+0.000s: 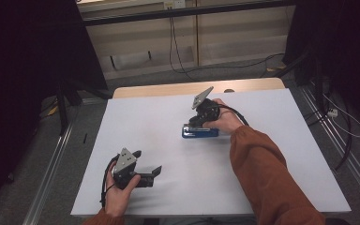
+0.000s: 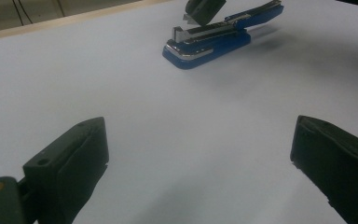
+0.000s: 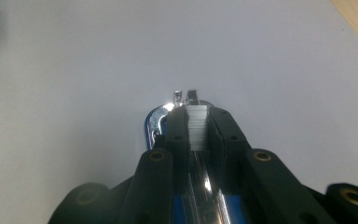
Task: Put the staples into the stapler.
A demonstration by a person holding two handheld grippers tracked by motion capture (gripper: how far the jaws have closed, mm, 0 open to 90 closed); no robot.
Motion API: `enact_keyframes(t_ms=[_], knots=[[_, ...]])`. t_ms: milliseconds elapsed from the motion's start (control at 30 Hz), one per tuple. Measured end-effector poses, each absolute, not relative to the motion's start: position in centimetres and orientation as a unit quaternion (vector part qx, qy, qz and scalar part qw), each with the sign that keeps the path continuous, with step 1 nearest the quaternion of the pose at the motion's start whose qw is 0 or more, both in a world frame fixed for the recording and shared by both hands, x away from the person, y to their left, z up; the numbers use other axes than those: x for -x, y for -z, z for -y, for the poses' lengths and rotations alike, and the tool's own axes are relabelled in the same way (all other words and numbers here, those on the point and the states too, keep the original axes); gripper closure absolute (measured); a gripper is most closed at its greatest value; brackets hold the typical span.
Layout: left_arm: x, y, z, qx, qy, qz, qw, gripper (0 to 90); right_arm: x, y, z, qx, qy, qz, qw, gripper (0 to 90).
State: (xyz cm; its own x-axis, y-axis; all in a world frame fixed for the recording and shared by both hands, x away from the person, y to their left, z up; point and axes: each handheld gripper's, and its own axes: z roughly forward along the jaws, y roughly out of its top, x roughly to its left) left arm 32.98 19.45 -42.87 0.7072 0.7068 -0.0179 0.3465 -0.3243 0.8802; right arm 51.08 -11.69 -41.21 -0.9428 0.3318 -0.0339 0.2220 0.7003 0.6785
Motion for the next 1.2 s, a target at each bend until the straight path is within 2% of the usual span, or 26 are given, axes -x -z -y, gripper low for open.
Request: enact_keyframes(t_ms=[1200], knots=[[-33.0,42.89,-19.49,-0.793,-0.187,-0.333,0.475,4.3,-51.38,41.61,11.29,-0.114,-0.339,-0.931,0.071,79.4]])
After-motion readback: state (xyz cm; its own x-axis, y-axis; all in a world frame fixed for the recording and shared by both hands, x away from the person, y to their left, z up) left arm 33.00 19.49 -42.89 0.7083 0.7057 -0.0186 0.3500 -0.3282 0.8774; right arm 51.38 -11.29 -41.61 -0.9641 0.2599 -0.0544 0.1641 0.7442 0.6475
